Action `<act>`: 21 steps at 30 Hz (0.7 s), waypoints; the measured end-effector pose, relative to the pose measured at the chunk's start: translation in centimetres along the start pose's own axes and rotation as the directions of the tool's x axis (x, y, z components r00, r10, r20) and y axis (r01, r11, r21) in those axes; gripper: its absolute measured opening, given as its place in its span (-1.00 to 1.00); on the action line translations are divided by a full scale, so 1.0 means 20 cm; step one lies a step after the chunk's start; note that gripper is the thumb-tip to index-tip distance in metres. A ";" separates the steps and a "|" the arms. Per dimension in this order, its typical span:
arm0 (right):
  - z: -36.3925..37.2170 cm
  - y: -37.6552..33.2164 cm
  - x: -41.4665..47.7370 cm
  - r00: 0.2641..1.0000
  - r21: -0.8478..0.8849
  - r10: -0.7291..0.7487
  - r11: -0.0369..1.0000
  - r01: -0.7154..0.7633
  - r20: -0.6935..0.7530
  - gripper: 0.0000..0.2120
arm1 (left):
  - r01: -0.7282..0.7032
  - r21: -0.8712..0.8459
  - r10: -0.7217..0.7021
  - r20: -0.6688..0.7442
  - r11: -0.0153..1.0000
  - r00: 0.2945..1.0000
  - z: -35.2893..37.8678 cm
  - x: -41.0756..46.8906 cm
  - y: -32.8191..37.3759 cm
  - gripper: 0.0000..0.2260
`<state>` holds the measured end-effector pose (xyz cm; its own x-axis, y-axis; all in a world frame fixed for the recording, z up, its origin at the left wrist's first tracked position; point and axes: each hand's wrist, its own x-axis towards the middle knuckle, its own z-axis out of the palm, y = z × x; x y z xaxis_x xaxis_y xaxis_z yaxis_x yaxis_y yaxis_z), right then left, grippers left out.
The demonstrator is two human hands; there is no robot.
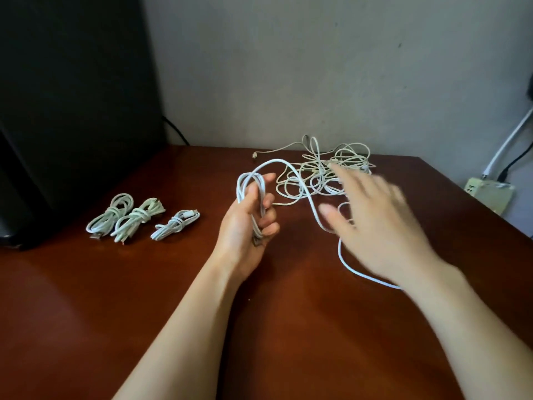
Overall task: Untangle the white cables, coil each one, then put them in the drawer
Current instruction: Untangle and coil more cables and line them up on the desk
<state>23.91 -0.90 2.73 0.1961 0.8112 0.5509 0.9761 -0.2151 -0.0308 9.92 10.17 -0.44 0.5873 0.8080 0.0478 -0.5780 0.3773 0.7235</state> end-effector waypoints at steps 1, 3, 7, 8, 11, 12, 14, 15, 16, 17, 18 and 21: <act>0.01 -0.07 -0.02 0.997 0.011 -0.050 0.999 0.050 0.060 -0.45 | 0.001 0.012 -0.001 0.003 1.000 1.000 0.00 0.00 0.00 -0.74; 0.01 -0.15 -0.05 0.984 0.038 -0.107 0.994 0.102 0.145 -0.49 | 0.009 0.035 -0.010 0.015 0.999 1.000 0.00 0.00 -0.01 -0.73; 0.01 -0.17 -0.06 0.988 0.226 -0.143 0.962 0.153 -0.062 -0.52 | 0.012 0.091 -0.014 0.017 0.996 1.000 0.00 0.01 -0.03 -0.67; 0.01 -0.17 -0.07 0.987 0.304 -0.123 0.941 0.150 -0.105 -0.55 | 0.015 0.109 -0.016 0.014 0.994 1.000 0.01 0.01 -0.03 -0.65; 0.04 -0.18 -0.07 0.988 0.493 -0.080 0.859 0.136 -0.133 -0.60 | 0.031 0.162 -0.035 0.021 0.986 0.999 0.02 0.00 -0.05 -0.62; 0.05 -0.18 -0.07 0.984 0.485 -0.084 0.862 0.150 -0.157 -0.62 | 0.029 0.188 -0.035 0.029 0.982 0.999 0.02 -0.01 -0.05 -0.63; 0.08 -0.17 -0.06 0.977 0.460 -0.100 0.870 0.177 -0.187 -0.63 | 0.020 0.239 -0.031 0.043 0.971 0.999 0.02 -0.01 -0.06 -0.64; 0.08 -0.17 -0.06 0.977 0.464 -0.098 0.868 0.176 -0.187 -0.62 | 0.018 0.258 -0.031 0.045 0.966 0.998 0.02 -0.01 -0.07 -0.64; 0.09 -0.17 -0.07 0.979 0.481 -0.093 0.860 0.172 -0.183 -0.61 | 0.018 0.277 -0.032 0.047 0.961 0.998 0.01 -0.01 -0.07 -0.64; 0.09 -0.16 -0.06 0.980 0.505 -0.088 0.847 0.168 -0.179 -0.60 | 0.021 0.297 -0.038 0.051 0.955 0.998 0.01 -0.01 -0.07 -0.65; 0.08 -0.17 -0.07 0.981 0.528 -0.091 0.832 0.171 -0.174 -0.60 | 0.026 0.324 -0.045 0.052 0.946 0.998 0.01 -0.01 -0.07 -0.65; 0.07 -0.20 -0.08 0.989 0.622 -0.093 0.770 0.142 -0.111 -0.66 | 0.044 0.403 -0.071 0.052 0.914 0.996 0.00 -0.02 -0.07 -0.66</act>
<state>19.88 -0.53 0.74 0.0925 0.7623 0.6406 0.8374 0.2885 -0.4643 10.55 9.36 -1.38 0.6559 0.7541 0.0320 -0.2742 0.1986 0.9410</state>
